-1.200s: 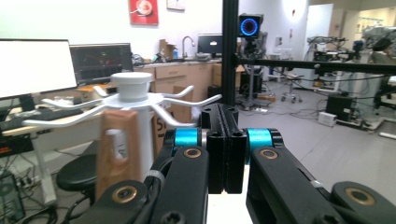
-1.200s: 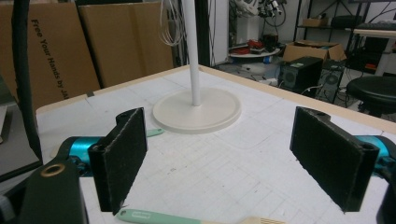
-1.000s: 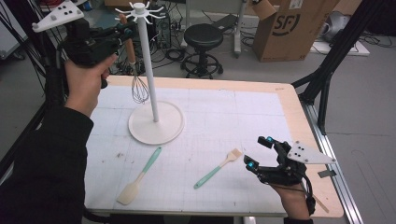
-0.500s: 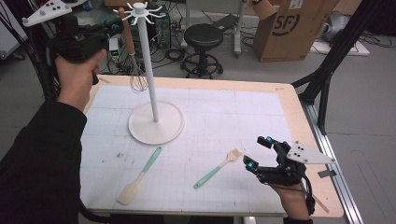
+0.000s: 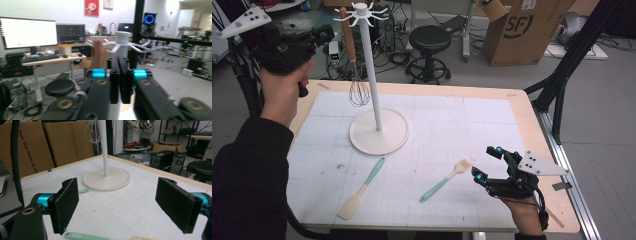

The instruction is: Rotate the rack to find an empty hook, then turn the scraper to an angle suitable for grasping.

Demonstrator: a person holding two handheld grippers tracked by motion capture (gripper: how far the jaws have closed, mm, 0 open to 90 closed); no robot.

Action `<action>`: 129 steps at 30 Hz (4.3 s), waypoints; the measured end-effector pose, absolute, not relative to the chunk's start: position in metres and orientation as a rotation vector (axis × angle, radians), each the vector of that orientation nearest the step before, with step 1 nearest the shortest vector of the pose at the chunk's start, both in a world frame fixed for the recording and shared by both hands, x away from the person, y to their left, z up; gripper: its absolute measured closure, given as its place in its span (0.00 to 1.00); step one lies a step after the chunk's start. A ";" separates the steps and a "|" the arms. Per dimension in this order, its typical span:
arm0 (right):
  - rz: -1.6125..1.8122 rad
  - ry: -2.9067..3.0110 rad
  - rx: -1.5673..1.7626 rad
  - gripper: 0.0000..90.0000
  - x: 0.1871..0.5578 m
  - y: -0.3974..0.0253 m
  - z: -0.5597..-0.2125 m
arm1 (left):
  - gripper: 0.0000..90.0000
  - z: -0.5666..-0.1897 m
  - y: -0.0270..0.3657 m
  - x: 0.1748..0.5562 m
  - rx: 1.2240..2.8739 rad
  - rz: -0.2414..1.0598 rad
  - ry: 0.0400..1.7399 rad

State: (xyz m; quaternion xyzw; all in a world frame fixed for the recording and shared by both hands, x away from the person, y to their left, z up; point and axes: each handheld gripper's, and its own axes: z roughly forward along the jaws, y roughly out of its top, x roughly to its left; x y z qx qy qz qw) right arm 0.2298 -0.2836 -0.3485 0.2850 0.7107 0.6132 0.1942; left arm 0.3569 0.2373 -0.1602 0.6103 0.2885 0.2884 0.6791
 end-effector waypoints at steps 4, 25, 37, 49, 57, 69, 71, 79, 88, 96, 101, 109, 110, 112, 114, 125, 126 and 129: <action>1.716 1.994 0.806 0.20 0.230 -0.282 -0.348 | 0.75 -0.170 0.240 0.347 1.369 0.626 0.626; 1.683 1.959 0.871 0.20 0.239 -0.273 -0.367 | 0.20 -0.290 0.254 0.281 1.394 0.552 0.635; 1.630 1.997 0.931 0.25 0.237 -0.273 -0.380 | 0.19 -0.353 0.256 0.253 1.429 0.586 0.675; 1.644 1.989 0.923 0.22 0.237 -0.268 -0.378 | 0.19 -0.373 0.266 0.241 1.436 0.575 0.702; 1.647 1.980 0.913 0.22 0.237 -0.270 -0.375 | 0.19 -0.375 0.266 0.242 1.457 0.564 0.705; 1.647 1.970 0.914 0.22 0.234 -0.273 -0.377 | 0.19 -0.377 0.265 0.239 1.483 0.562 0.720; 1.651 1.970 0.911 0.22 0.233 -0.274 -0.378 | 0.19 -0.378 0.264 0.237 1.488 0.562 0.717; 1.653 1.961 0.916 0.23 0.231 -0.277 -0.380 | 0.22 -0.385 0.265 0.233 1.498 0.556 0.734; 1.662 2.015 0.912 0.50 0.233 -0.277 -0.391 | 0.22 -0.394 0.272 0.232 1.489 0.559 0.753; 1.662 2.028 0.898 0.49 0.236 -0.268 -0.397 | 0.43 -0.404 0.267 0.233 1.571 0.463 0.736; 1.664 2.018 0.907 0.47 0.235 -0.268 -0.398 | 0.72 -0.415 0.252 0.235 1.693 0.410 0.673; 1.672 2.015 0.904 0.45 0.234 -0.267 -0.397 | 1.00 -0.436 0.208 0.242 1.940 0.344 0.650; 1.671 2.015 0.905 0.45 0.233 -0.267 -0.397 | 1.00 -0.438 0.204 0.241 1.972 0.336 0.649; 1.670 2.016 0.904 0.45 0.233 -0.267 -0.397 | 1.00 -0.441 0.200 0.241 1.999 0.328 0.646; 1.670 2.018 0.904 0.45 0.233 -0.267 -0.397 | 1.00 -0.444 0.194 0.240 2.049 0.309 0.636; 1.682 2.027 0.882 0.45 0.233 -0.261 -0.391 | 1.00 -0.448 0.188 0.232 2.173 0.354 0.642; 1.682 2.027 0.882 0.45 0.233 -0.261 -0.391 | 1.00 -0.448 0.188 0.232 2.173 0.354 0.642; 1.677 2.029 0.881 0.45 0.233 -0.261 -0.389 | 1.00 -0.446 0.189 0.232 2.197 0.391 0.639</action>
